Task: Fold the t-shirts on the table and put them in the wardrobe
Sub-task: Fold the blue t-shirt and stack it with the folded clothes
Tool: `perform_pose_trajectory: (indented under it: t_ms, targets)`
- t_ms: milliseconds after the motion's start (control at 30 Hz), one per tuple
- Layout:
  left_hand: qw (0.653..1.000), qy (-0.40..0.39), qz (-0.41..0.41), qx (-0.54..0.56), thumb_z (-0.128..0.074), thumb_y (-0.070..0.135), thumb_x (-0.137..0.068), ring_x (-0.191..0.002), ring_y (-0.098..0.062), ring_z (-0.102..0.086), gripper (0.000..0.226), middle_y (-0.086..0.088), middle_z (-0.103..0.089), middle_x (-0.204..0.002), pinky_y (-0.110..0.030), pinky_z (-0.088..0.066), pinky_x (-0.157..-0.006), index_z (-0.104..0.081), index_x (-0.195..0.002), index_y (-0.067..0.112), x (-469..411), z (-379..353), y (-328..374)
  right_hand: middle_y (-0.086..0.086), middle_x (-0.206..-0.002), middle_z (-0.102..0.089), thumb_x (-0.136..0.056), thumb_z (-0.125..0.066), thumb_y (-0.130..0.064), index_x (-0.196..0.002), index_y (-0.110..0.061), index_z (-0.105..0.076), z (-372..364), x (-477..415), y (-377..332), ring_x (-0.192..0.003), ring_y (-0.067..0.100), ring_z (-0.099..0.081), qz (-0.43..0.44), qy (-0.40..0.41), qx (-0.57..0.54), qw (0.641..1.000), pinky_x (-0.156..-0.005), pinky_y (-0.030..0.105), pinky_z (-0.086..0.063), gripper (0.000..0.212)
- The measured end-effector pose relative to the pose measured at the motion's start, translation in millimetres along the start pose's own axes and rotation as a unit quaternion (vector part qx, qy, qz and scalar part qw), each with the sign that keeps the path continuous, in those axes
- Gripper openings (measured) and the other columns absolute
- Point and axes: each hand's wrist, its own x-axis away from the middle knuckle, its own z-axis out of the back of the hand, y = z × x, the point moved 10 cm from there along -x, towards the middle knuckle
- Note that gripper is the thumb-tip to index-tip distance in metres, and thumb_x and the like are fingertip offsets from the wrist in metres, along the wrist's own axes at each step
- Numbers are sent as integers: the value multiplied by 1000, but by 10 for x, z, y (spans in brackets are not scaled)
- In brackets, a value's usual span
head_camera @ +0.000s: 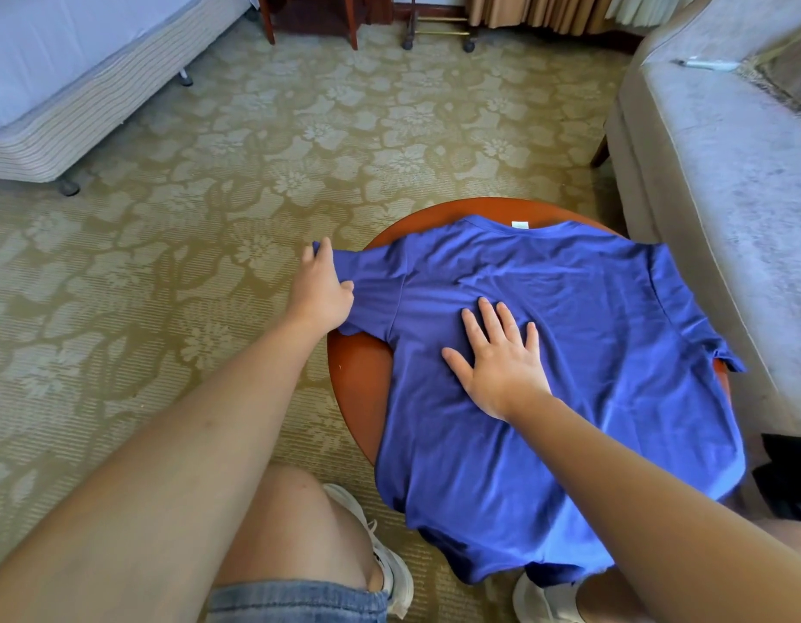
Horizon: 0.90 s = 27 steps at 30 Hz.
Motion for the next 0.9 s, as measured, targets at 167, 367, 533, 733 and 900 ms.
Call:
perform_pose_trajectory:
  t_ms: [167,367,533,733,900]
  targets:
    - [973,-40,99,205,-64,16,-93,-145,-26,-27,84,-5,-20,-161,-35,-33,-110,-10,-156,19,-52,-220,-420,2,-163,11,-94,-8,-64,-156,-22,1,11,-17,-154,-150,24,14,5,5,-1,1000,-120,53,1,76]
    - [927,16,178,329,-72,21,-86,-144,-25,-29,97,-5,-18,-161,-43,-34,-114,-5,-156,15,-81,-186,-723,3,-163,12,-97,-12,-63,-156,-21,1,-7,-60,-383,-149,25,15,23,1,2,1000,-120,54,2,73]
    - [968,36,133,210,-67,15,-89,-146,-24,-22,98,-3,2,-164,-32,-29,-110,6,-156,14,-45,38,-601,3,-163,13,-98,-13,-63,-156,-21,2,-18,-78,-575,-149,26,16,33,-9,-3,999,-119,54,3,73]
    - [997,66,2,-35,-58,1,-88,-107,-33,-57,93,-8,-8,-160,-31,-38,-70,6,-155,8,81,306,-31,5,-162,18,-95,-14,-68,-156,-21,6,-4,-100,-618,-148,26,19,45,-61,2,997,-118,56,4,80]
    - [991,46,-62,-109,-59,0,-86,-111,-37,-55,96,-8,-12,-157,-33,-37,-74,7,-155,9,160,217,576,5,-162,18,-93,-19,-71,-156,-22,2,67,117,-265,-149,27,18,19,-34,3,999,-118,56,4,83]
